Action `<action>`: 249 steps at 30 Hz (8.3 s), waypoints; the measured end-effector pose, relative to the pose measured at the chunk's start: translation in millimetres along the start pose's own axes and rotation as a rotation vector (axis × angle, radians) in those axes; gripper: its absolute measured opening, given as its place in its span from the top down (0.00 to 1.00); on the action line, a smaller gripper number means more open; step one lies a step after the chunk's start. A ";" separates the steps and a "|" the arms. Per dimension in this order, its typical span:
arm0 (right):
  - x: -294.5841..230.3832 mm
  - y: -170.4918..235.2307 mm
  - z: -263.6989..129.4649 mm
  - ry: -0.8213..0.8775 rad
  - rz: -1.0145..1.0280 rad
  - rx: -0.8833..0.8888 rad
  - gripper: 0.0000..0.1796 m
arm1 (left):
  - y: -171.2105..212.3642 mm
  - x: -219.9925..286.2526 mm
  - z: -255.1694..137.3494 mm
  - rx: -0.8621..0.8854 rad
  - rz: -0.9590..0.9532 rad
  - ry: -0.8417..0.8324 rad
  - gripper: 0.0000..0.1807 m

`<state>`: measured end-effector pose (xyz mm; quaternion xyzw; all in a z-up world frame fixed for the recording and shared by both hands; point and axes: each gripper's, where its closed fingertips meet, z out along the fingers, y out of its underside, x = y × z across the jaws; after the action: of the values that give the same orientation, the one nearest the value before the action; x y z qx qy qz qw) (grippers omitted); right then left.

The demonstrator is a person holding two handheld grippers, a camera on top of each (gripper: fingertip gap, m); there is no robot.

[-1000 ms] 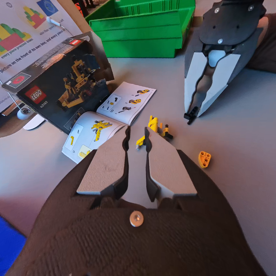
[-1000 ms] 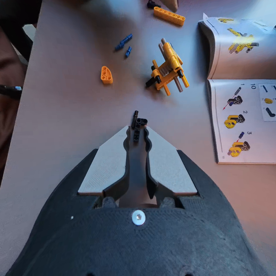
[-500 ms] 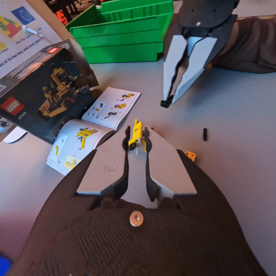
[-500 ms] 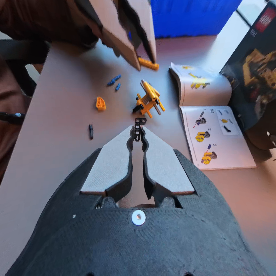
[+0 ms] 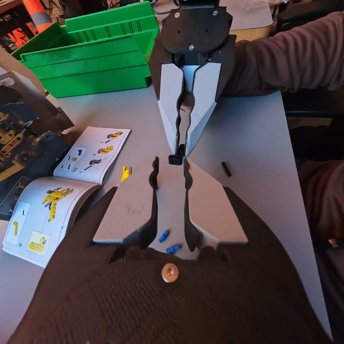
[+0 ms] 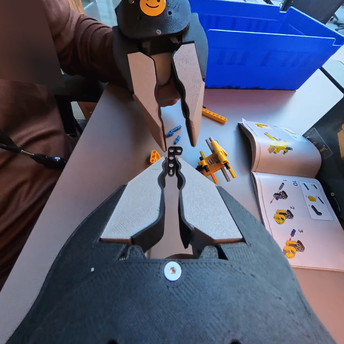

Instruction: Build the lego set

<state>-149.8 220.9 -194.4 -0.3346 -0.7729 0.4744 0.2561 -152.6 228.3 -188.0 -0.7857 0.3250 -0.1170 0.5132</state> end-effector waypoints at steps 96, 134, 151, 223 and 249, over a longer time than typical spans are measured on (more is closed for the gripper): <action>14.4 0.7 -5.0 0.113 -0.025 -0.047 0.96 | 2.9 -0.6 4.1 -0.027 0.093 -0.035 0.93; 32.6 -16.7 -34.1 0.117 0.116 0.119 0.97 | -0.7 -11.6 4.0 -0.010 0.090 -0.121 0.92; -3.0 -5.8 -6.9 -0.223 0.351 0.079 0.97 | -8.6 6.1 9.6 0.028 0.220 -0.124 0.79; 16.4 78.4 -30.2 0.076 0.198 -0.353 0.99 | -1.3 -23.3 6.9 -0.026 0.406 -0.346 0.82; 8.6 54.6 1.2 0.051 0.203 -0.288 0.92 | -2.6 -20.2 7.0 -0.029 0.455 -0.360 0.82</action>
<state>-141.2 244.6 -243.6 -0.4559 -0.7884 0.3736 0.1760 -163.3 246.8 -185.8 -0.7081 0.3982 0.1470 0.5643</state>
